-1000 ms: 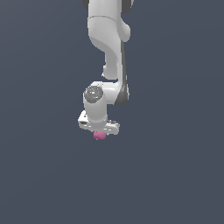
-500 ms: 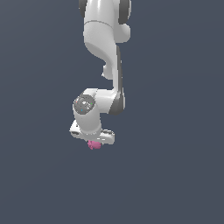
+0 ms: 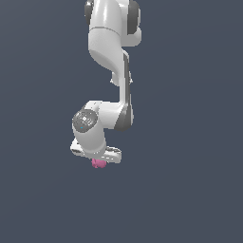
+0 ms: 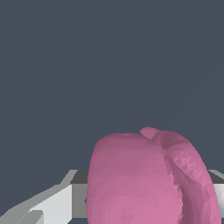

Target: Pick up the object and move it to a goal position.

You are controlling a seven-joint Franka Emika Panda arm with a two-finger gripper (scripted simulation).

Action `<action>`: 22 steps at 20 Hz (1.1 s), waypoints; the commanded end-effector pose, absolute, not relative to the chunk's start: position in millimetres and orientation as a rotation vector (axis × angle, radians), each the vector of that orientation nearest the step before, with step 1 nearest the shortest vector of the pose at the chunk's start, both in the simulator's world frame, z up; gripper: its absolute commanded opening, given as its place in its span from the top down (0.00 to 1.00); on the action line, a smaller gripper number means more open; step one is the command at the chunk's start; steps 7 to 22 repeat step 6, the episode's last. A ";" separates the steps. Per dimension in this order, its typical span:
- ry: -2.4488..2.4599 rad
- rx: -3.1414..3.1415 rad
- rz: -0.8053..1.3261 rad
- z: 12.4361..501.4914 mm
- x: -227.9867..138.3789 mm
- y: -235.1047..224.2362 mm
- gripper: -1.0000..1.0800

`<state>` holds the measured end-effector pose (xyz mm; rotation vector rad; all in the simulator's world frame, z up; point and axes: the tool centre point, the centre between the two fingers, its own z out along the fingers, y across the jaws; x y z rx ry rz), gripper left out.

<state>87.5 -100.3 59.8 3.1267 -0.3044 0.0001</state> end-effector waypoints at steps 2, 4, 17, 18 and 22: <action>-0.304 3.127 0.000 60.4 92.7 -102.1 1.00; -0.304 3.127 0.000 60.6 94.0 -102.6 1.00; -0.304 3.127 0.000 60.6 94.4 -102.8 1.00; -0.304 3.127 0.000 60.6 94.4 -102.8 1.00; -0.304 3.127 0.000 60.6 94.4 -102.8 1.00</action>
